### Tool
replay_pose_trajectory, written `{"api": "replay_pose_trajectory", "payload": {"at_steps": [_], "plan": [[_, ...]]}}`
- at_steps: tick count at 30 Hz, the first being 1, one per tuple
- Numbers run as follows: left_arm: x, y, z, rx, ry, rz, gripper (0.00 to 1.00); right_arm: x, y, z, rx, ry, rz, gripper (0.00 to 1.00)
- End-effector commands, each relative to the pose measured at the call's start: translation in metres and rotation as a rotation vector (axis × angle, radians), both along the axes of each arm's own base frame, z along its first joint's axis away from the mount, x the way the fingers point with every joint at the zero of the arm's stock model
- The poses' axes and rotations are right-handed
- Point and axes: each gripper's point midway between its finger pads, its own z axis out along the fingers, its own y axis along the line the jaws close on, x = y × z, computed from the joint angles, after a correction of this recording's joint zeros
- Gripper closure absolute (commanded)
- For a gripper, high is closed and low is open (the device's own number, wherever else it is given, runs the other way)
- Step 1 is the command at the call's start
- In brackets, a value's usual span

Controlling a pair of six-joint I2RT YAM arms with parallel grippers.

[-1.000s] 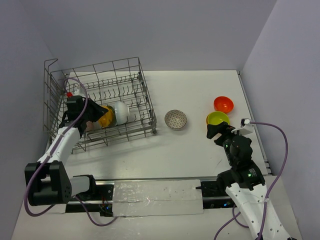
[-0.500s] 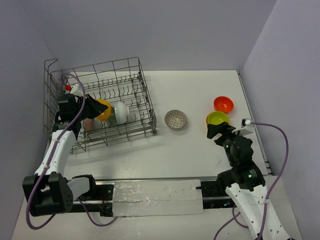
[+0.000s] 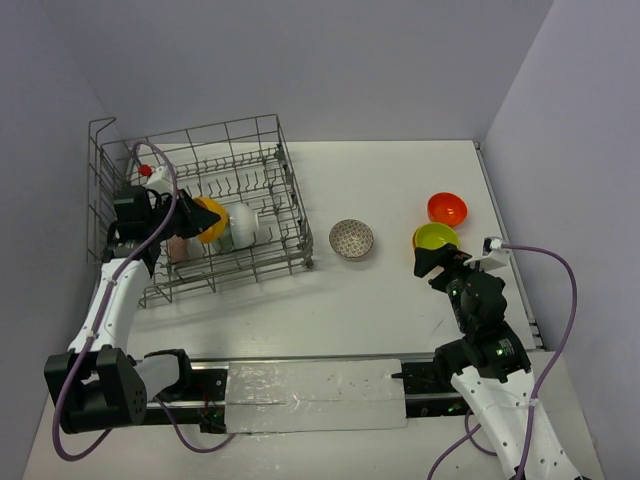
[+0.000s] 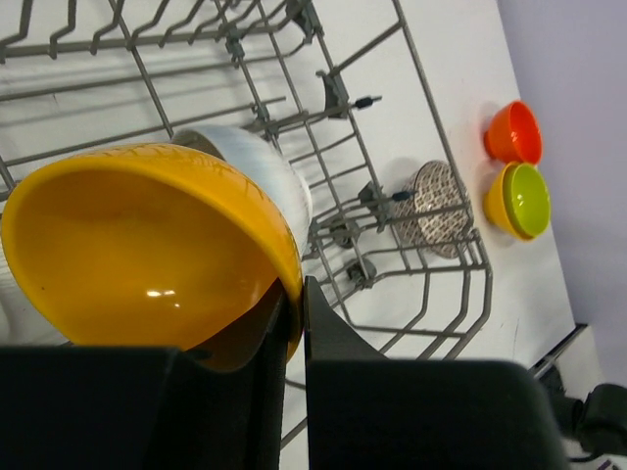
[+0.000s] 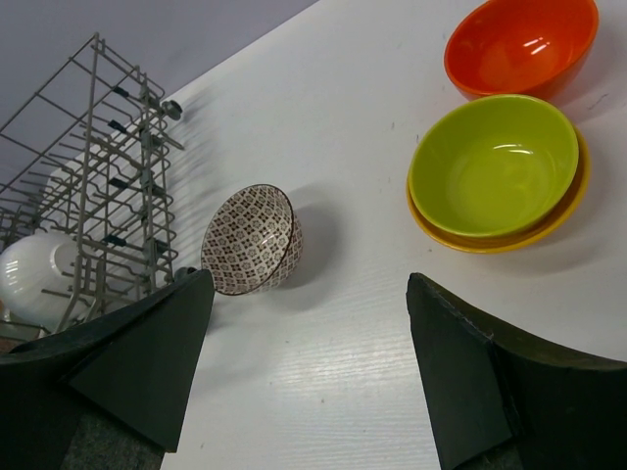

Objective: Load the bowls into the dish rack

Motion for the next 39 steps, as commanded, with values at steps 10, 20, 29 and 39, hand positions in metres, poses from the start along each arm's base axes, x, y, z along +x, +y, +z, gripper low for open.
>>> {"api": "replay_pose_trajectory", "payload": {"at_steps": [10,20,29,39], "plan": [[0.007,-0.007,-0.001,0.151,-0.1,-0.27,0.96,0.003,0.005,0.007,-0.004,-0.038,0.031,0.13],[0.006,0.018,-0.006,0.258,-0.11,-0.097,0.41,0.001,0.006,0.011,0.003,-0.062,0.039,0.13],[0.006,0.029,0.032,0.218,-0.196,0.064,0.28,0.0,0.005,0.014,0.003,-0.07,0.034,0.13],[-0.004,0.039,0.036,0.004,-0.119,0.433,0.23,0.002,0.005,0.015,-0.002,-0.058,0.035,0.14]]}}
